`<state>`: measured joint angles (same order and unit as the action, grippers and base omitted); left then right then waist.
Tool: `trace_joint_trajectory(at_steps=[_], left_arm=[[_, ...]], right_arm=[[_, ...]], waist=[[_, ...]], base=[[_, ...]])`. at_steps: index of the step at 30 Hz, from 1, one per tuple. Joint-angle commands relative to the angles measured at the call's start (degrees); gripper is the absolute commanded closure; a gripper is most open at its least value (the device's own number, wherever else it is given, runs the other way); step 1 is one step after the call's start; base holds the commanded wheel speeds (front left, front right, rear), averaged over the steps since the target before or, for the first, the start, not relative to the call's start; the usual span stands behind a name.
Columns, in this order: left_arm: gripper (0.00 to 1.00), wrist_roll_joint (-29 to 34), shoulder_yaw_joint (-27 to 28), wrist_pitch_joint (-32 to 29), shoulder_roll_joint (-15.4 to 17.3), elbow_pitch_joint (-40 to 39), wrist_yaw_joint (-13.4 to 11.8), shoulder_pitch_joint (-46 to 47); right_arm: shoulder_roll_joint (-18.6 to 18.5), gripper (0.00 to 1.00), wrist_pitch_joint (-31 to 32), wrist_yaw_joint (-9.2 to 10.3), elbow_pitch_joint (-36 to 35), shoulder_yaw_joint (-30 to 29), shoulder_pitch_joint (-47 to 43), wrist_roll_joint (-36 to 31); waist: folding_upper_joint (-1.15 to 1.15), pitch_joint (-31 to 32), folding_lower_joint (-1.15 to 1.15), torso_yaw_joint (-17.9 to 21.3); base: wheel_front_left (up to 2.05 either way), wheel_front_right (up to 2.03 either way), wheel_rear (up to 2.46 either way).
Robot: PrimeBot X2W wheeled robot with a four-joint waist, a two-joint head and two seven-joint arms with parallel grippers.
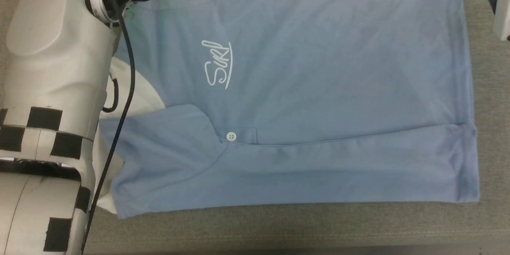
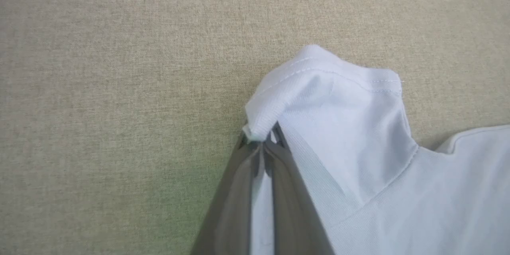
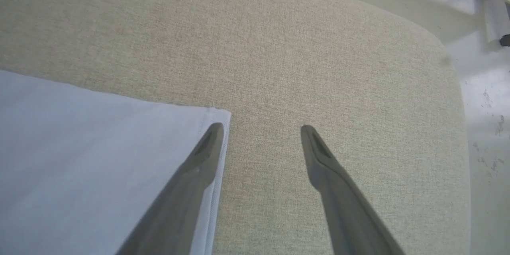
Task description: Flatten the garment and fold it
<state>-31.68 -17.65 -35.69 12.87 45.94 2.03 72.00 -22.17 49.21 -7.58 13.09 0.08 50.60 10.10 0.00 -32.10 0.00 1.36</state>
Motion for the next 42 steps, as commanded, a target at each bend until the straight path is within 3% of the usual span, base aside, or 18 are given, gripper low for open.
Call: trace_joint_trajectory(at_steps=[1,14,15,16,17,24,33,42], left_arm=[[1.0,-0.8,0.0,0.1,-0.2,-0.9,0.3,0.2],[1.0,-1.9,-0.2,-1.0,0.3,-8.2,-0.4,-1.9],[1.0,-1.9,-0.3,-1.1,0.4,-8.5,-0.6,-2.2],[1.0,-1.9,-0.2,-1.2,0.5,-8.8,-0.7,-2.5],[1.0,-2.0,-0.2,-1.3,0.6,-9.1,-0.8,-2.8],[1.0,-2.8,0.3,-0.2,0.9,-10.5,-1.3,-4.5],[1.0,-7.5,4.4,4.1,1.3,-13.4,0.2,-8.5],[1.0,-10.6,6.4,4.5,3.1,-18.8,0.5,-20.0]], right_arm=[[-0.1,0.0,1.5,0.09,1.2,1.1,1.3,-0.6],[-0.5,0.0,9.3,0.09,8.4,7.6,2.5,0.5],[-0.6,0.27,10.4,0.09,8.4,7.9,2.5,1.0],[-0.8,0.82,10.9,0.09,8.2,8.0,2.6,1.4],[-1.0,1.0,11.2,0.09,7.8,8.0,2.8,1.8],[-1.0,1.0,9.9,0.09,6.1,5.6,2.9,1.7],[1.2,1.0,-3.0,0.09,6.0,0.2,-0.4,1.3],[1.5,1.0,-10.3,0.09,7.8,-0.8,-10.0,3.2]], waist=[[0.0,-2.0,0.0,-1.9],[0.0,-5.3,0.0,-3.9],[0.0,-5.3,0.0,-3.8],[0.0,-5.3,0.0,-3.8],[0.0,-5.2,0.0,-3.7],[0.0,-2.3,0.0,-3.4],[0.0,6.5,0.0,-3.1],[0.0,15.4,0.0,-2.5]], base=[[0.0,0.0,0.0],[0.0,0.0,0.0],[0.0,0.0,0.0],[0.0,0.0,0.0],[0.0,0.0,0.0],[0.0,0.0,0.0],[0.0,0.0,0.0],[0.0,0.0,0.0]])
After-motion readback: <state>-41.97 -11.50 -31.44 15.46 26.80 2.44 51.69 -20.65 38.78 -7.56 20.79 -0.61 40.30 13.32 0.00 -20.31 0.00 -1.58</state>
